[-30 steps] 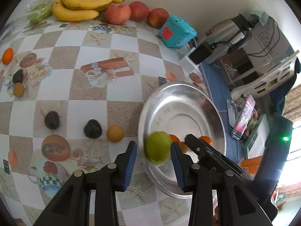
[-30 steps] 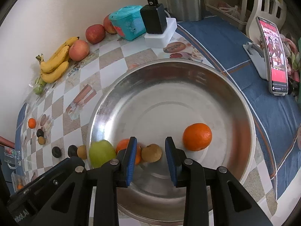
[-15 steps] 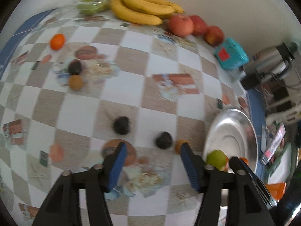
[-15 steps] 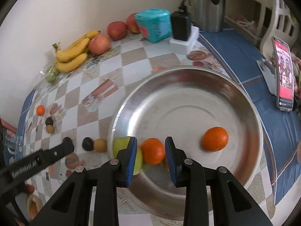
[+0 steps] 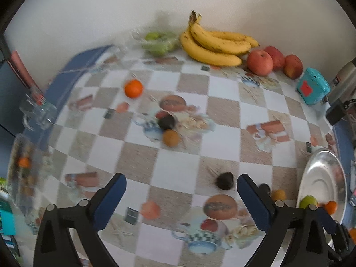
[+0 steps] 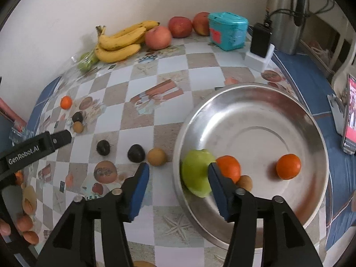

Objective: Organize fruits
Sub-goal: 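Open both grippers to release the kiwi and pear into the bowl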

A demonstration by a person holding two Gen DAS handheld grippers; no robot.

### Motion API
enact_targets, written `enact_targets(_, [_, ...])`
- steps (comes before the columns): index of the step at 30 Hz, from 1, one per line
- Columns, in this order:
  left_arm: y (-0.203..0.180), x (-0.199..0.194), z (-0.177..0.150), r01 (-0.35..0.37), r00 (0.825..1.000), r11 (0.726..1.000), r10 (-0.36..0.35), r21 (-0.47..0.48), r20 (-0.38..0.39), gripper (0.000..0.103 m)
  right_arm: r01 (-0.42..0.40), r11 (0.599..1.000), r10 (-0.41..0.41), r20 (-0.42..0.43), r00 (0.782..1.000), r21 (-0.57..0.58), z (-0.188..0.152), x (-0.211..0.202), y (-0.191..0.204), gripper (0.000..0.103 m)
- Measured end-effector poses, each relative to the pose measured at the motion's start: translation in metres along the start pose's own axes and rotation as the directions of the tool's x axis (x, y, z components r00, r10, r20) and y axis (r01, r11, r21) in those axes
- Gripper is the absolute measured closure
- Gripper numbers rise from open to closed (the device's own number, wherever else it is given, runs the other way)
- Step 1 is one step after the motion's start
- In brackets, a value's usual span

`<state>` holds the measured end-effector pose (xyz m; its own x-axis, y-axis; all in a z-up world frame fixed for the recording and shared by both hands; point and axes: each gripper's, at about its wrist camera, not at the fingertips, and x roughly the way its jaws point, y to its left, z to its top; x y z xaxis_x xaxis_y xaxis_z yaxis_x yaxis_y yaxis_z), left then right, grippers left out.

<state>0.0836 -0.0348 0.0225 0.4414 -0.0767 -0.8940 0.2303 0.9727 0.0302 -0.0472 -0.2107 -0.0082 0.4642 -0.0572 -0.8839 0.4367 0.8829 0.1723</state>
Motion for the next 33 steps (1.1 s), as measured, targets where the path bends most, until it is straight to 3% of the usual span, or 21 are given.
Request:
enact_targets(2, [0.004,-0.004,0.0,-0.005,1.0,1.0,0.005,0.001,0.017,0.0,-0.011,1.0,0.011,0.007,1.0,-0.011,0.0,-0.001,0.004,0.046])
enact_targets(5, [0.007,-0.008,0.001,-0.016,0.999,1.0,0.016,0.0,0.032,0.0,-0.021,0.999,0.022,0.023,0.999,-0.04,0.0,-0.003,0.012,0.025])
enact_targets(11, [0.013,-0.014,0.001,-0.026,0.998,1.0,0.027,-0.011,0.061,0.0,-0.018,0.995,0.023,0.054,0.998,-0.098,0.0,-0.005,0.025,0.021])
enact_targets(13, [0.015,-0.015,0.002,-0.022,0.998,1.0,0.024,-0.017,0.064,0.0,-0.008,0.995,0.015,0.066,0.998,-0.103,0.0,-0.006,0.024,0.011])
enact_targets(23, [0.012,-0.012,0.001,0.006,0.999,1.0,-0.006,-0.012,0.049,0.0,-0.014,0.999,0.01,0.129,0.992,0.033,0.008,-0.012,-0.007,0.011])
enact_targets(28, [0.009,-0.002,0.001,0.019,0.999,1.0,-0.019,-0.01,0.026,0.0,-0.017,0.999,0.013,0.123,0.992,0.038,0.009,-0.011,-0.009,0.011])
enact_targets(33, [0.008,0.024,-0.001,0.044,0.997,0.998,-0.046,-0.035,-0.056,0.0,-0.06,0.998,0.061,0.087,0.994,-0.015,0.01,-0.002,0.009,0.011])
